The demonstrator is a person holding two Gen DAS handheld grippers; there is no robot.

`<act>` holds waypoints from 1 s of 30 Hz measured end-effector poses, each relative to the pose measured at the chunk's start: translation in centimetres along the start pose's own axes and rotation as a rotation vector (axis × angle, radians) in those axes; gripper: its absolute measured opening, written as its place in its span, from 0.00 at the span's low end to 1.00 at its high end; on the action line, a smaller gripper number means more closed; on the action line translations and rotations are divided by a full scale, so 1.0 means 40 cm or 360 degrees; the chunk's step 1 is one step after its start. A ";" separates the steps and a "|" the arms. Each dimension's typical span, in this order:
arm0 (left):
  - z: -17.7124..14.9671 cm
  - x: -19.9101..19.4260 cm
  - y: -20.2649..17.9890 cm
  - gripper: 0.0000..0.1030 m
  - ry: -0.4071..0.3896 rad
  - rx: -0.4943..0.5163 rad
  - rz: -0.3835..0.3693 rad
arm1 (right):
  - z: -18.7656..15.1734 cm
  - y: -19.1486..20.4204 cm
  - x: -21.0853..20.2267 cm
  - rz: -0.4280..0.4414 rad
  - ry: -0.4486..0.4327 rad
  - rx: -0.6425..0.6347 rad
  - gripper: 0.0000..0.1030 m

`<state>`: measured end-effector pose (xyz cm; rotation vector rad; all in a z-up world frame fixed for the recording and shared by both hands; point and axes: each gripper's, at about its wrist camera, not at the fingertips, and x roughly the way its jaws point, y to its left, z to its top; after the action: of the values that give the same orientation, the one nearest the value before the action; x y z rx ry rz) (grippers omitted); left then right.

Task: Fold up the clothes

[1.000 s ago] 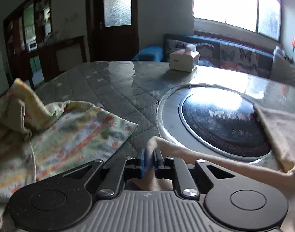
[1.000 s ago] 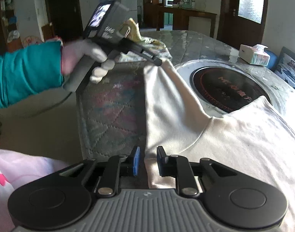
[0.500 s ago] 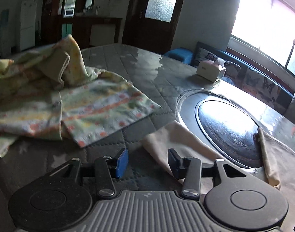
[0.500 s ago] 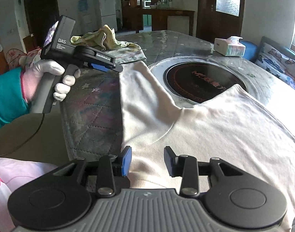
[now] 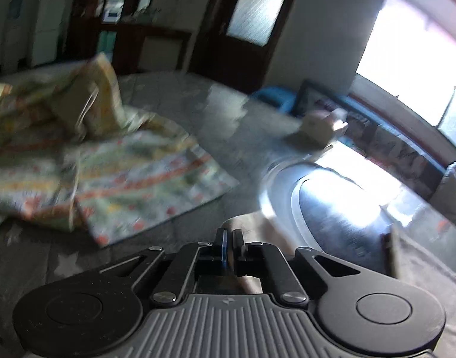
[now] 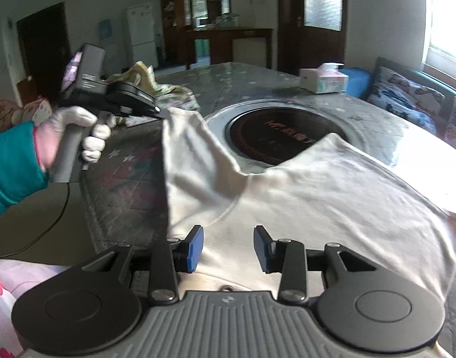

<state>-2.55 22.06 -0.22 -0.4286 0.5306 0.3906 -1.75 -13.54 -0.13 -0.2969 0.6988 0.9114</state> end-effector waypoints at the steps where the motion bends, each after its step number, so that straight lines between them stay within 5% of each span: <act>1: 0.008 -0.017 -0.019 0.04 -0.0023 0.0025 -0.0050 | -0.003 -0.010 -0.010 -0.0018 -0.0011 0.0023 0.36; 11: 0.031 -0.172 -0.291 0.04 -0.0098 0.0276 -0.0692 | -0.062 -0.121 -0.110 -0.0245 -0.0126 0.0276 0.36; 19: -0.067 -0.228 -0.496 0.04 0.0060 0.0438 -0.1171 | -0.154 -0.204 -0.194 -0.0460 -0.0165 0.0518 0.36; 30: -0.261 -0.178 -0.616 0.05 0.0437 0.0699 -0.1366 | -0.216 -0.273 -0.240 -0.0571 -0.0214 0.0773 0.36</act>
<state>-1.02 -5.42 2.70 -0.2488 0.6260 -0.6106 -0.64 -30.41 -0.73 0.0724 0.6915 0.3971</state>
